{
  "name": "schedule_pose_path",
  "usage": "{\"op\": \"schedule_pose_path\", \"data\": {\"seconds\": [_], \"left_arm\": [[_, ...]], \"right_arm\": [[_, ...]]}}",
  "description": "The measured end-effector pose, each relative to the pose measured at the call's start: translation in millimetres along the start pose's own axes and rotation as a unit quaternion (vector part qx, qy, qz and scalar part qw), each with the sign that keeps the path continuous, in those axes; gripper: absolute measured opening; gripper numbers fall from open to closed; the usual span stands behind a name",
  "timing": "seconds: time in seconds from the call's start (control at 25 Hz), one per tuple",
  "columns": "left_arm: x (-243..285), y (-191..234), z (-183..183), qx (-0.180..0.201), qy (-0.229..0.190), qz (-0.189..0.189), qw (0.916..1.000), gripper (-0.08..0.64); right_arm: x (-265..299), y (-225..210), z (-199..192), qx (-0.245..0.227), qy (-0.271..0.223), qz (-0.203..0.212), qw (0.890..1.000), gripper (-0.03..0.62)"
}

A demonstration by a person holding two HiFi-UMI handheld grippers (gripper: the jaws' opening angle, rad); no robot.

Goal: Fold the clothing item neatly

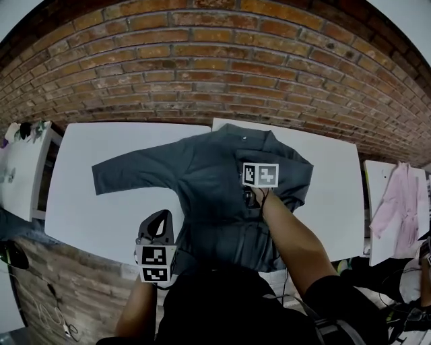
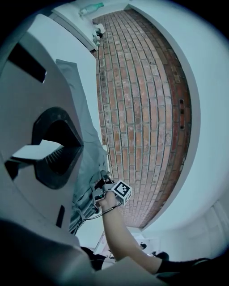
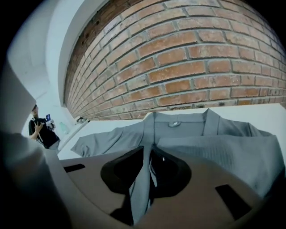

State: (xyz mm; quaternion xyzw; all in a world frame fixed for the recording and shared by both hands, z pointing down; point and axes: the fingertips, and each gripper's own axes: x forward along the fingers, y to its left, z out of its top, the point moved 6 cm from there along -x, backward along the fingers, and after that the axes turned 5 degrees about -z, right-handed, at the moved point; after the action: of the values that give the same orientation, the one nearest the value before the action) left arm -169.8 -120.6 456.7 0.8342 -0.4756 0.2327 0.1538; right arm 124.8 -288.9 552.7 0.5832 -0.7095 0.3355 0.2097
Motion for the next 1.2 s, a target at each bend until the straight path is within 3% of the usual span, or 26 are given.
{"op": "schedule_pose_path", "data": {"seconds": [0.2,0.32,0.48,0.64,0.68,0.76,1.0,1.2], "left_arm": [[-0.2,12.8,-5.0,0.0,0.005,-0.001,1.0,-0.005],[2.0,15.0,-5.7,0.0,0.005,-0.005,1.0,-0.005],[6.4,11.3,-4.5,0.004,0.004,-0.015,0.9999,-0.005],[11.6,4.5,-2.9,0.008,0.001,-0.023,0.9997,-0.005],[12.6,3.1,-2.4,0.008,0.0,-0.024,0.9997,-0.005],[14.2,1.5,-1.9,0.008,0.0,-0.024,0.9997,-0.005],[17.7,9.4,-3.2,0.001,0.006,-0.005,1.0,-0.005],[14.0,38.2,-8.1,-0.023,0.03,0.06,0.9975,-0.005]], "right_arm": [[4.7,9.7,-5.7,0.004,-0.003,0.01,1.0,0.054],[-4.8,17.6,-3.6,0.024,-0.019,0.037,0.999,0.054],[-35.1,23.9,-5.3,0.064,-0.047,0.08,0.994,0.054],[-73.0,21.8,-13.9,0.058,-0.086,0.105,0.989,0.05],[-83.2,21.7,-16.1,0.051,-0.102,0.109,0.988,0.015],[-101.8,19.6,-20.6,0.023,-0.127,0.092,0.987,0.002],[-135.2,9.4,-19.2,-0.039,-0.162,-0.009,0.986,0.002],[-137.5,22.7,-21.9,-0.039,-0.16,0.002,0.986,0.002]]}}
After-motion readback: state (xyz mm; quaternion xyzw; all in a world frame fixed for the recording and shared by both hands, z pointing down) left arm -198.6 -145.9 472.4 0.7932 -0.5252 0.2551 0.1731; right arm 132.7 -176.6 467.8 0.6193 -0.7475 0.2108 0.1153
